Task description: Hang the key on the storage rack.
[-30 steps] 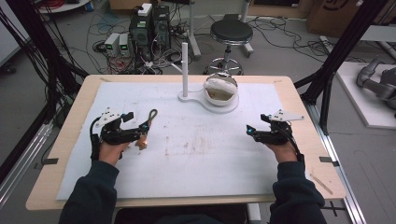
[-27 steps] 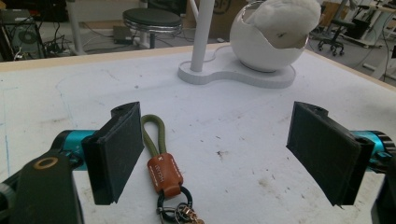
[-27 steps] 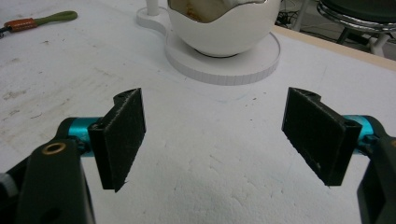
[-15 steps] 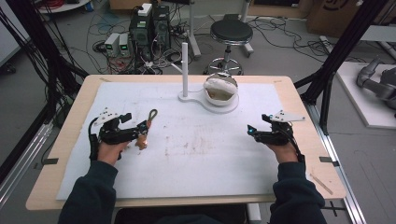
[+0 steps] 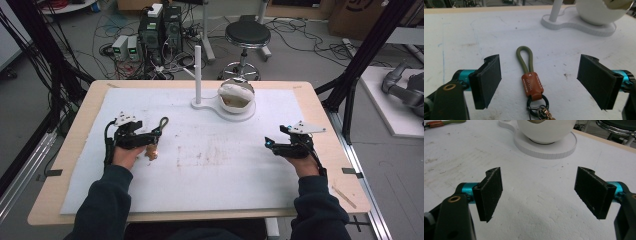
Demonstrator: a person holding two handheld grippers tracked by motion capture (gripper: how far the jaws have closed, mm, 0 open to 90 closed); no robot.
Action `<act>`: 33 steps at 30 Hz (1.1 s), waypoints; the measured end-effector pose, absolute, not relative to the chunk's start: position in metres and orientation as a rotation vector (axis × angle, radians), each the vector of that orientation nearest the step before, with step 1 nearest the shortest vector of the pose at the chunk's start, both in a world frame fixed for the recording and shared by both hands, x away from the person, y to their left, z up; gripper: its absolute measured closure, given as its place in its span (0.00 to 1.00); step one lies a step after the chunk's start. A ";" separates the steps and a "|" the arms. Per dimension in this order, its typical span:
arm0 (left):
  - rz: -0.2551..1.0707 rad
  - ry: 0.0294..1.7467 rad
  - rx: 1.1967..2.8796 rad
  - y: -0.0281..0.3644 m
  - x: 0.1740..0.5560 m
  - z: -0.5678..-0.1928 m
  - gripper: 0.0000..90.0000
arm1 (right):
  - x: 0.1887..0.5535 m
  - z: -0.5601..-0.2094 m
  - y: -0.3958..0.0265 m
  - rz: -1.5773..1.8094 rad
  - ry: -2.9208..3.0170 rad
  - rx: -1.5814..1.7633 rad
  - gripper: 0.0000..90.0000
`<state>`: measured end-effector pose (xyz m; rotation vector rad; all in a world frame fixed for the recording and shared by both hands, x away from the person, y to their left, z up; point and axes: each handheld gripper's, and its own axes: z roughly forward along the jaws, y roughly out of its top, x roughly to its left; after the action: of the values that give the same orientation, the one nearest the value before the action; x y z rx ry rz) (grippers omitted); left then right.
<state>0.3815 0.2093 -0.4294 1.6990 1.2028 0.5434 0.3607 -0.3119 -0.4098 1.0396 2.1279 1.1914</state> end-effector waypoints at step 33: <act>0.508 1.111 1.617 0.184 0.393 -0.402 0.80 | 0.361 -0.407 -0.312 1.194 2.118 1.018 0.26</act>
<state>0.3935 0.1844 -0.4022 1.6165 1.1115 0.5079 0.3606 -0.3116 -0.4071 1.0177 2.1183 1.1938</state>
